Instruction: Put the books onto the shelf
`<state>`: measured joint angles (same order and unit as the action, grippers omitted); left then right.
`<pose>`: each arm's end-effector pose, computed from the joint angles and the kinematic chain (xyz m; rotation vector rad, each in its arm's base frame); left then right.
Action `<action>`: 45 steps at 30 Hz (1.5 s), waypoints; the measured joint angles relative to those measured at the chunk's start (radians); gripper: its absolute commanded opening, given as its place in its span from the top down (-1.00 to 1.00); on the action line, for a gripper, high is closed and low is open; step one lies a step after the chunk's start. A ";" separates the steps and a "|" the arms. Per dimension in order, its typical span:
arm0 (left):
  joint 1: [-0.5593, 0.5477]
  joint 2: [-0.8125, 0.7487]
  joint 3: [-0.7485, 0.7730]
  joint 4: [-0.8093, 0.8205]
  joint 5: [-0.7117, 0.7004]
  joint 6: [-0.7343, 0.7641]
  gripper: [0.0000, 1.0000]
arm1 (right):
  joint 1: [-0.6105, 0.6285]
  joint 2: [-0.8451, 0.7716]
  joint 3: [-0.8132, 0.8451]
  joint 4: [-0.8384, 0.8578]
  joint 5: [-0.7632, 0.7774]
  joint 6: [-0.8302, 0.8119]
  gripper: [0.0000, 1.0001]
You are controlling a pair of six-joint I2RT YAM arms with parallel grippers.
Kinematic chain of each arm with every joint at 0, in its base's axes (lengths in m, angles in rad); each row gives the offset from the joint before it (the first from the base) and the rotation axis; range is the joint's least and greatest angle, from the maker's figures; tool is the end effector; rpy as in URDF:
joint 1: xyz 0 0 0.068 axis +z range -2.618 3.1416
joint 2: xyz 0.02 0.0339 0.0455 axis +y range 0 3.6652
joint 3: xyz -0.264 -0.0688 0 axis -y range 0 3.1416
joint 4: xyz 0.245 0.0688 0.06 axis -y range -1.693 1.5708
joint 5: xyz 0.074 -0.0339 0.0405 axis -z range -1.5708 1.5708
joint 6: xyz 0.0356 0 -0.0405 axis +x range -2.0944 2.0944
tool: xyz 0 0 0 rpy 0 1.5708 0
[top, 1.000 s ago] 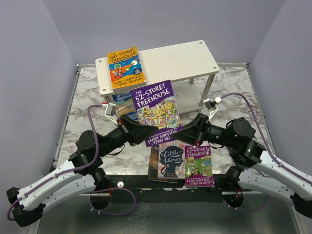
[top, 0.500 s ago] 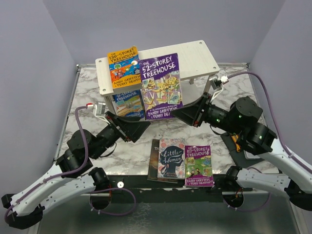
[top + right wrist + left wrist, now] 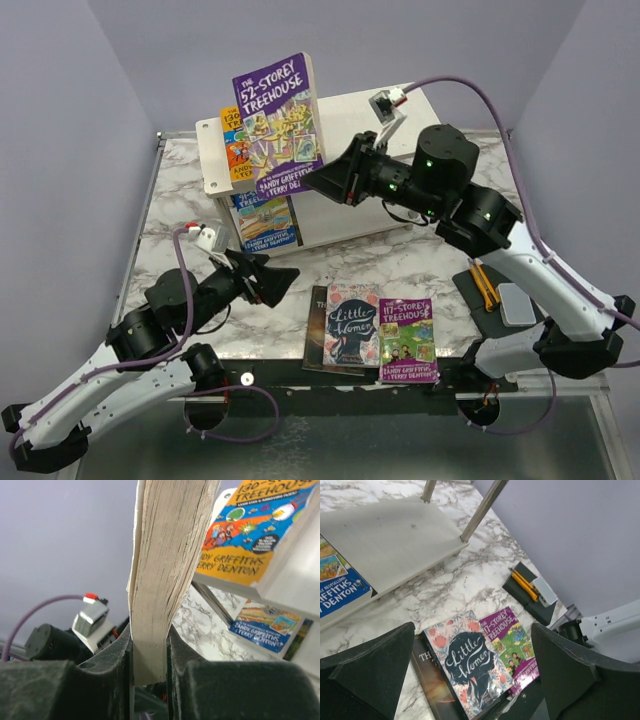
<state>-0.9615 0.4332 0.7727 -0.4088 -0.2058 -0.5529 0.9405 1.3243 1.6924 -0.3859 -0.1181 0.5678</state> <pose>0.0632 -0.0778 0.3549 0.1873 1.7232 -0.9763 0.1569 0.2221 0.5117 -0.4209 1.6878 1.2428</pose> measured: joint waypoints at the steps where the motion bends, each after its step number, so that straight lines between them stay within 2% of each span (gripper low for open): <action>1: 0.000 0.000 -0.006 -0.003 0.009 0.005 -0.98 | 0.000 0.030 0.035 -0.006 -0.004 0.001 0.99; 9: 0.000 -0.025 -0.067 -0.044 0.054 0.026 -0.98 | -0.017 0.237 0.262 -0.034 -0.064 0.075 0.99; 16: 0.000 -0.100 -0.093 -0.047 0.050 0.038 -0.98 | -0.079 0.372 0.367 -0.036 -0.153 0.197 0.99; 27: 0.000 -0.225 -0.108 -0.048 0.005 0.039 -0.98 | -0.167 0.462 0.375 -0.036 -0.260 0.339 0.99; 37: 0.000 -0.228 -0.111 -0.048 -0.005 0.039 -0.98 | -0.196 0.481 0.375 -0.035 -0.371 0.394 0.99; 45: 0.000 -0.228 -0.113 -0.048 -0.005 0.039 -0.98 | -0.203 0.505 0.375 -0.026 -0.399 0.423 0.96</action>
<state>-0.9615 0.2050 0.6598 -0.4572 -0.2111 -0.5140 0.7376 1.8297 2.0674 -0.4114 -0.5175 0.9905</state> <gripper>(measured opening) 0.990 0.230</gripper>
